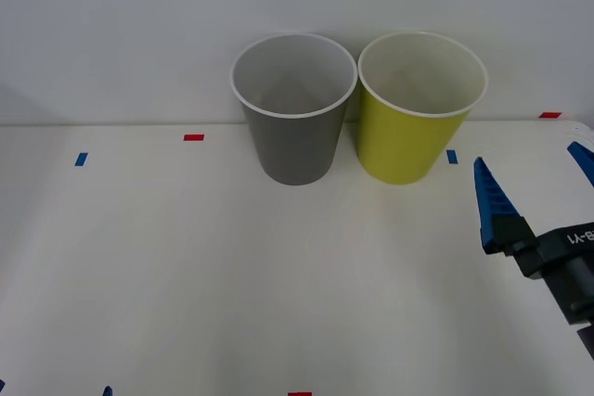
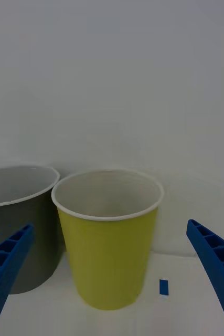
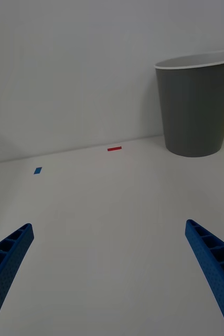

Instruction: Put cans in the gray bin and PET bottles in the light green bin.

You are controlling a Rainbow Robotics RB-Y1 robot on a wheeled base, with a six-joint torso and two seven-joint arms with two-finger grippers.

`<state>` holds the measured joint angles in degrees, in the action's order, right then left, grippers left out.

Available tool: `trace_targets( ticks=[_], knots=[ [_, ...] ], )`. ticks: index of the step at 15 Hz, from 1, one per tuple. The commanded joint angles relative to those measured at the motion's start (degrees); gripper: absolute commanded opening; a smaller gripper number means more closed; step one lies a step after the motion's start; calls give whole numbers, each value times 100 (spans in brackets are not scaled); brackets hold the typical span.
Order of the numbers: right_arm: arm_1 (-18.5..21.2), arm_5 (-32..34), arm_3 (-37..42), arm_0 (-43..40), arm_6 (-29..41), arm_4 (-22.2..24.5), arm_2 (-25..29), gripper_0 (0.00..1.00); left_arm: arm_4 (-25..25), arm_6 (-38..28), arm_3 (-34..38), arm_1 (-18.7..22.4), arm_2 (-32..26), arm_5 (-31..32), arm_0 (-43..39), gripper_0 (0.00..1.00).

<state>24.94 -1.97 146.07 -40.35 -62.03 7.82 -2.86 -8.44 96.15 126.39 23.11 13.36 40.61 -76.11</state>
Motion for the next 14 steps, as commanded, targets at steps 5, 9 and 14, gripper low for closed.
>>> trace_targets(
  ticks=[5,9,14],
  knots=[
    [73,557,-430,-930,138,-8,391,100,0,0,-1,0,0,0,0,100],
    [284,1735,-1212,-1194,165,-606,514,100,0,0,-1,0,0,0,0,100],
    [222,2438,-1212,-2029,59,-685,514,100,0,0,-1,0,0,0,0,100]
  ],
)
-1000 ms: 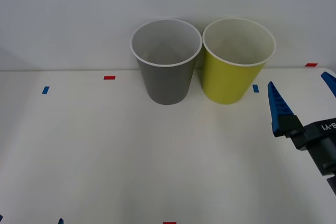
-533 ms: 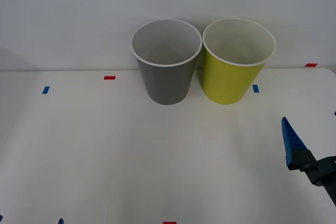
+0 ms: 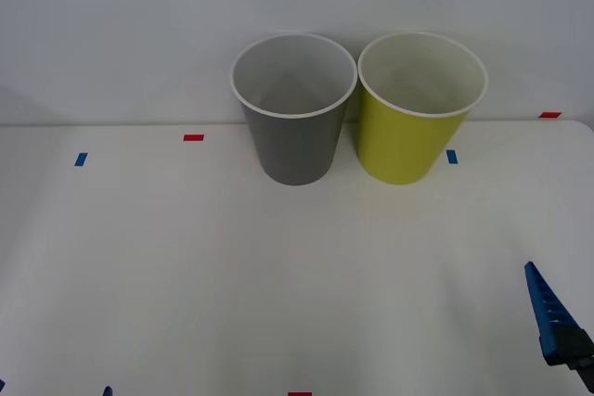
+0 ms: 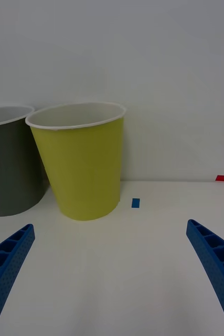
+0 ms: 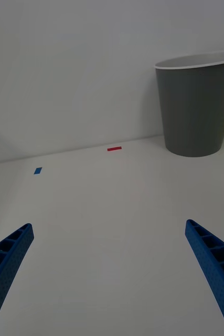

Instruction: Put cans in the gray bin and PET bottles in the light green bin.

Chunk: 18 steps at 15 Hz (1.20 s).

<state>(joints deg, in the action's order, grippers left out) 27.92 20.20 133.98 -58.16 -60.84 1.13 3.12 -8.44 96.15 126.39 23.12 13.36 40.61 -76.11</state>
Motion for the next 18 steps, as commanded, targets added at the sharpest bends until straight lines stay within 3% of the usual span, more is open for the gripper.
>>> trace_targets(
  ticks=[1,10,18],
  knots=[
    [-120,291,-3,-319,-94,-25,-136,100,0,0,0,0,0,0,0,100],
    [-296,889,-3,-960,-481,-104,-408,100,0,0,0,0,0,0,0,100],
    [-296,889,-3,-1013,-516,-227,-444,100,0,0,0,0,0,0,0,100]
  ],
)
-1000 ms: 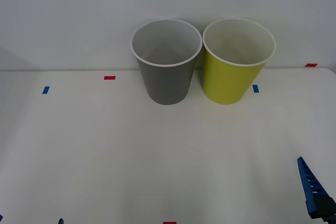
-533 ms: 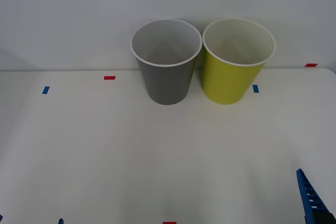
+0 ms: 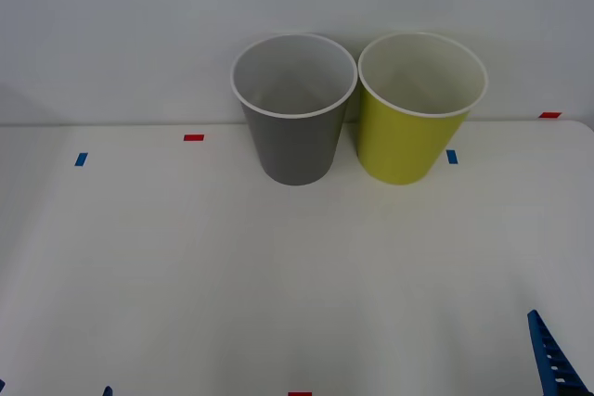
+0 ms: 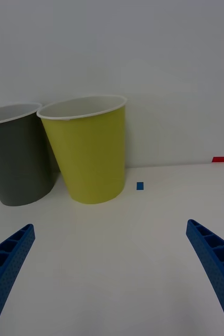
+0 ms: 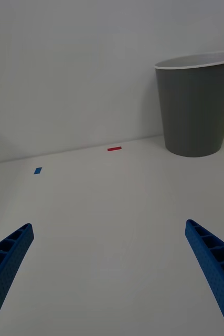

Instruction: Put cans in the gray bin and PET bottles in the light green bin.

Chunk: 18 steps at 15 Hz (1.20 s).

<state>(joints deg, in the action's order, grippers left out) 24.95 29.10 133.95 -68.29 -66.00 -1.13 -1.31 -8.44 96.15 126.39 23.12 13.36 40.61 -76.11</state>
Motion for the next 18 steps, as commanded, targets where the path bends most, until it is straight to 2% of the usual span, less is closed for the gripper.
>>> trace_targets(
  ticks=[1,18],
  knots=[
    [1,-1,-1,0,-1,-1,-1,100,0,0,0,0,0,0,0,100],
    [1,-1,-1,0,-1,-1,-1,100,0,0,0,0,0,0,0,100]
  ],
)
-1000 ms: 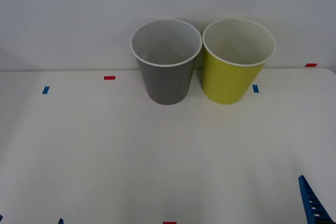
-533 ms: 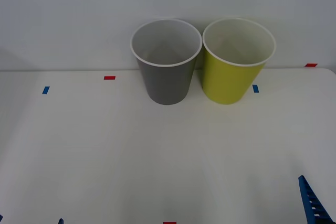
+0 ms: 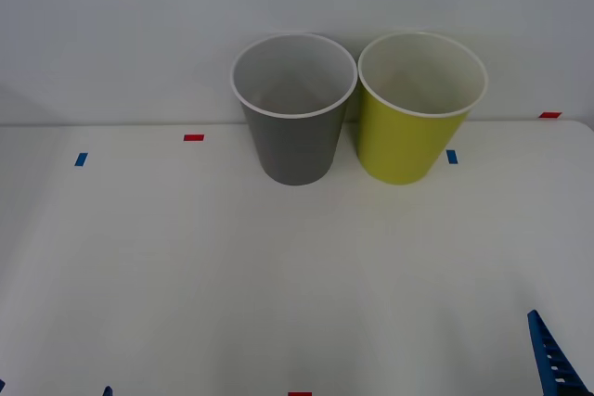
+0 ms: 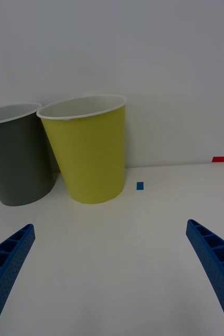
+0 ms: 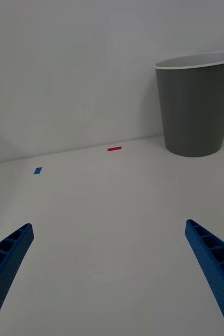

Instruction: Put cans in the gray bin and PET bottles in the light green bin.

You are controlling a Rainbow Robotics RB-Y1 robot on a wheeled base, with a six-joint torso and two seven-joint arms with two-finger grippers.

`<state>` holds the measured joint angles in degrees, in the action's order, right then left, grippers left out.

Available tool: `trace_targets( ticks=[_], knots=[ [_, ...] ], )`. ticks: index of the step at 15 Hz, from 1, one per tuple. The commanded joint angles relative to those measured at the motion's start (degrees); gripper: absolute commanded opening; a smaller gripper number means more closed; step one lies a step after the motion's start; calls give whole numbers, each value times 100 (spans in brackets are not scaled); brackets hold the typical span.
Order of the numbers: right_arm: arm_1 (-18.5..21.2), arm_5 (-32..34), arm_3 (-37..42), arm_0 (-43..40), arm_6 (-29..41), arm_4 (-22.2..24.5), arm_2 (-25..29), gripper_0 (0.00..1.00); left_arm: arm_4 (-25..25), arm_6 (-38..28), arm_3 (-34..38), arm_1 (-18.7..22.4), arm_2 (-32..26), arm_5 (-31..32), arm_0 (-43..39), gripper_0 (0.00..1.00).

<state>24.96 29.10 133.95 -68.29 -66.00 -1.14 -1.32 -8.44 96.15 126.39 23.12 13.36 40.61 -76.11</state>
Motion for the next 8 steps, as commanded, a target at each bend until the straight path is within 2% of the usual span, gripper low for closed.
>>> trace_targets(
  ticks=[1,8],
  knots=[
    [0,-1,0,0,0,0,0,100,0,0,0,0,0,0,0,100],
    [0,-1,0,0,0,0,0,100,0,0,0,0,0,0,0,100]
  ],
)
